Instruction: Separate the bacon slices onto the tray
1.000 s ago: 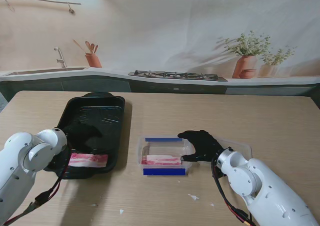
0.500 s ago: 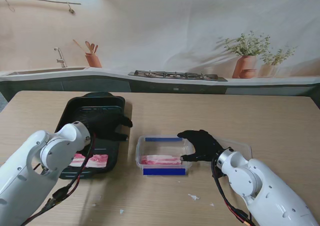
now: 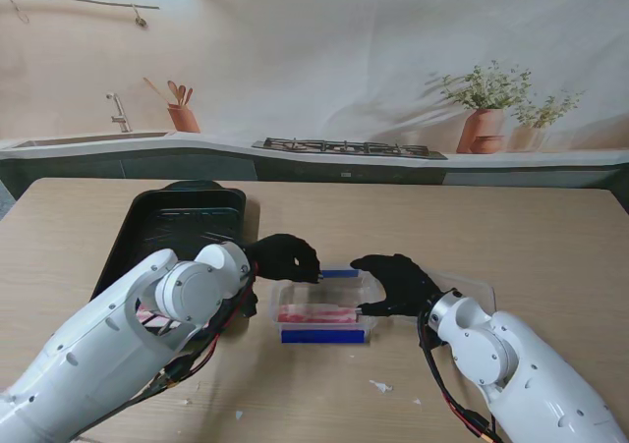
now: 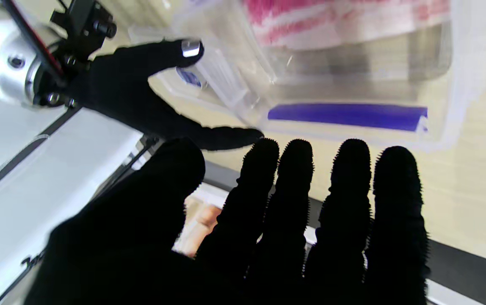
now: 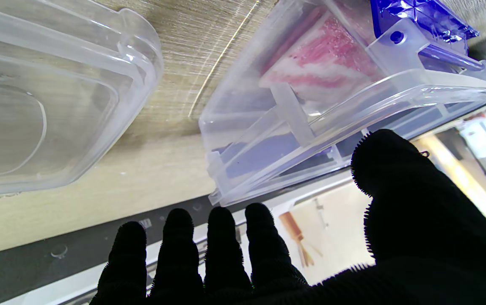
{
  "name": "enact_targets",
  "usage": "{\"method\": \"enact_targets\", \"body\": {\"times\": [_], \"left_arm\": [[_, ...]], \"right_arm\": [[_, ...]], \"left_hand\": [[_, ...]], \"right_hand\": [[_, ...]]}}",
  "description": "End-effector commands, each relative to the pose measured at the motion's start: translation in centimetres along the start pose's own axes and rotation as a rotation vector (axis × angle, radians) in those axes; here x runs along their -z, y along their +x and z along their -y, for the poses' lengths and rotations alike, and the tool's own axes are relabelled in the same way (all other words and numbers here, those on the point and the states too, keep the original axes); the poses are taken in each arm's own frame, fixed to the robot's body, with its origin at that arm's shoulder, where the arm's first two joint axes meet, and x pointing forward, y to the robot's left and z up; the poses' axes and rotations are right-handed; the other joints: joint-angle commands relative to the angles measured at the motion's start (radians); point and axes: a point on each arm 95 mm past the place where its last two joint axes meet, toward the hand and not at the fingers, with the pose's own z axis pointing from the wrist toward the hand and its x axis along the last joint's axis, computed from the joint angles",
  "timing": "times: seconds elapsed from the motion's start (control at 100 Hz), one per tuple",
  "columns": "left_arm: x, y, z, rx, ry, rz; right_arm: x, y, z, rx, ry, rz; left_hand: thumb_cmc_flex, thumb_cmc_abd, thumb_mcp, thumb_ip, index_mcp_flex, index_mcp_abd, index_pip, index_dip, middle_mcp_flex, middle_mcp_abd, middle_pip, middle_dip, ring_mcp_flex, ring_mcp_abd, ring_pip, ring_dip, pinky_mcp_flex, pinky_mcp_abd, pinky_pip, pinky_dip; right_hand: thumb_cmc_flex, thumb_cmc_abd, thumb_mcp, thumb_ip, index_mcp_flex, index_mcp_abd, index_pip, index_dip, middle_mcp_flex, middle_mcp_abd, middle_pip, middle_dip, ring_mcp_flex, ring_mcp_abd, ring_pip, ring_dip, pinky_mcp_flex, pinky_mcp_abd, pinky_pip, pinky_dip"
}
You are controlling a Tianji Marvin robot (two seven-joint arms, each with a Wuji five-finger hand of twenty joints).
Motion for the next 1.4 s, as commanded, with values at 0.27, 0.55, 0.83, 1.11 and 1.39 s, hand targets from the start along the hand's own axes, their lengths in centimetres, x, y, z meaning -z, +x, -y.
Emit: {"method": "enact_targets", "body": {"times": [0.27,0.55,0.83,1.11,1.39], "left_arm": [[-3.3,1.0,-2.5,0.049,-0.105,0.012],[-5.3,1.5,-3.8,0.04,-0.143,0.016],[-6.2,1.2,-4.6,-0.004,-0.197,0.036],[-6.7,0.7,-5.6,0.014,-0.244,0.061],[-7.2,0.4,-6.4,0.015,-0.265,0.077]], "right_arm": [[-0.1,0.4,0.5,-0.008,0.021,-0.011],[-0.1,0.3,0.5,-0.008,0.023,-0.015],[-0.1,0.3,0.5,-0.008,0.026,-0.014],[-0.2,0.4,0.5,-0.009,0.028,-0.013],[-0.2,0.4,0.6,-0.009,0.029,-0.014]], "left_hand": [[0.005,0.041,-0.039,0.029,-0.072,0.046,-0.097,-0.046,-0.14,0.032,-0.038,-0.039,-0.166,0.008,-0.068,-0.052,-0.144,-0.044,-0.056,-0.02],[0.002,0.051,-0.046,0.031,-0.122,0.057,-0.127,-0.06,-0.206,0.032,-0.069,-0.058,-0.245,-0.009,-0.098,-0.082,-0.214,-0.064,-0.076,-0.019],[-0.007,0.069,-0.07,0.033,-0.198,0.065,-0.155,-0.072,-0.319,0.031,-0.095,-0.071,-0.337,-0.028,-0.126,-0.109,-0.277,-0.093,-0.108,-0.03],[0.0,0.075,-0.086,0.034,-0.2,0.068,-0.153,-0.073,-0.317,0.038,-0.089,-0.074,-0.334,-0.022,-0.117,-0.115,-0.278,-0.093,-0.107,-0.03],[0.003,0.073,-0.088,0.035,-0.205,0.069,-0.155,-0.075,-0.322,0.037,-0.087,-0.073,-0.341,-0.02,-0.116,-0.116,-0.283,-0.091,-0.109,-0.031]], "right_hand": [[-0.014,0.009,-0.008,0.048,-0.007,-0.005,-0.01,0.003,-0.02,-0.007,0.014,0.003,-0.026,-0.039,-0.004,0.004,-0.011,-0.003,-0.005,0.017],[-0.012,0.003,-0.003,0.048,-0.007,-0.006,-0.01,0.004,-0.02,-0.006,0.014,0.003,-0.026,-0.04,-0.003,0.005,-0.006,-0.001,-0.003,0.018],[-0.01,0.001,0.0,0.049,-0.008,-0.006,-0.011,0.005,-0.019,-0.007,0.015,0.003,-0.025,-0.042,-0.002,0.005,-0.005,0.0,-0.002,0.019],[-0.008,0.0,0.003,0.049,-0.006,-0.006,-0.01,0.006,-0.019,-0.007,0.022,0.007,-0.025,-0.043,-0.001,0.006,-0.004,0.001,-0.001,0.02],[-0.008,0.002,0.004,0.049,-0.006,-0.006,-0.01,0.006,-0.019,-0.006,0.025,0.008,-0.025,-0.043,-0.001,0.006,-0.004,0.001,0.0,0.02]]}}
